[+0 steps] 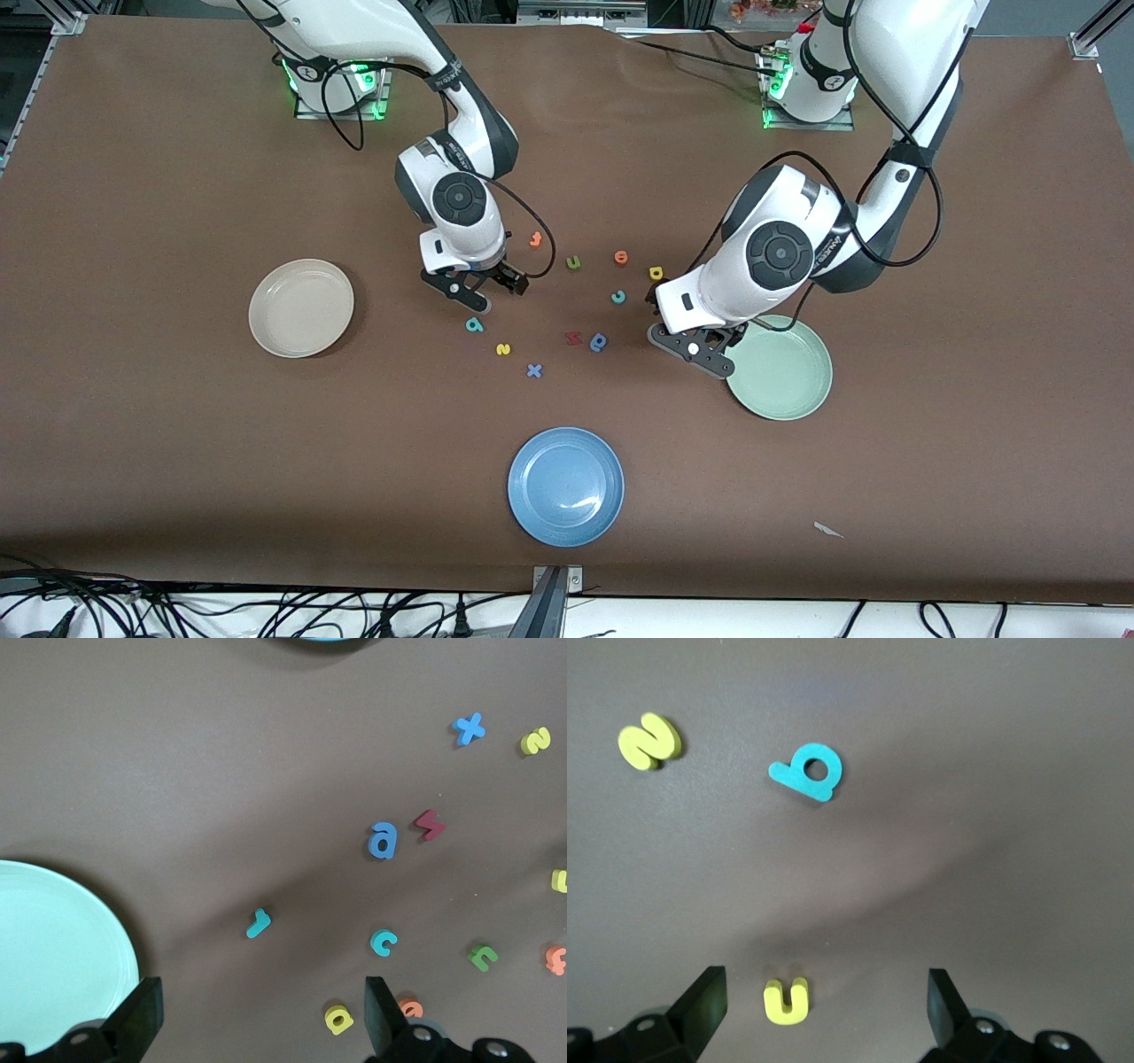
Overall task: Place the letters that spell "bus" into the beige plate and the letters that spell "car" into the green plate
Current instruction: 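Move the right gripper to the yellow u while the left gripper reaches the teal r, then grasp the yellow u with the right gripper while the left gripper grasps the r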
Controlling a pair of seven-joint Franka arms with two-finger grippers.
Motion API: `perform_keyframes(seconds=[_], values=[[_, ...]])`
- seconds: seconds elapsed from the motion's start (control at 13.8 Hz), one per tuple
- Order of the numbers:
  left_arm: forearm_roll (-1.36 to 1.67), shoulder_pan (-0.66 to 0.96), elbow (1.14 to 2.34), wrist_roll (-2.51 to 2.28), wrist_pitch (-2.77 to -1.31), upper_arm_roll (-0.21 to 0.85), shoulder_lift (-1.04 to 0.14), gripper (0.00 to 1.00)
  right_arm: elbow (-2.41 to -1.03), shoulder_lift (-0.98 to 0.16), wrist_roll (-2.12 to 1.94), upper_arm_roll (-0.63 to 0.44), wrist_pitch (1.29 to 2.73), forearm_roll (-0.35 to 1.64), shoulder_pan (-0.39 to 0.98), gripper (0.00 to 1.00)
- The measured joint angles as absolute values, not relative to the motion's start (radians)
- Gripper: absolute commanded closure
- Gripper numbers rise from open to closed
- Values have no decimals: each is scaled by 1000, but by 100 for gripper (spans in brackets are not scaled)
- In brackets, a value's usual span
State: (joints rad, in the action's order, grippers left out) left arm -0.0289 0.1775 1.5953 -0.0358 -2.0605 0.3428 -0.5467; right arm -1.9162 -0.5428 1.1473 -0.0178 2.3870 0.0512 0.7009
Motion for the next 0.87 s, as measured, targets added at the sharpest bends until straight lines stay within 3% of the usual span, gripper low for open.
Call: perform_keyframes(seconds=[0.58, 0.87], values=[[-76, 183, 1601, -36, -2059, 341, -566, 0, -1916, -589, 1147, -2, 2492, 51, 711, 1], [-84, 197, 1604, -34, -2087, 342, -630, 1, -1916, -607, 1147, 6, 2514, 51, 711, 21]])
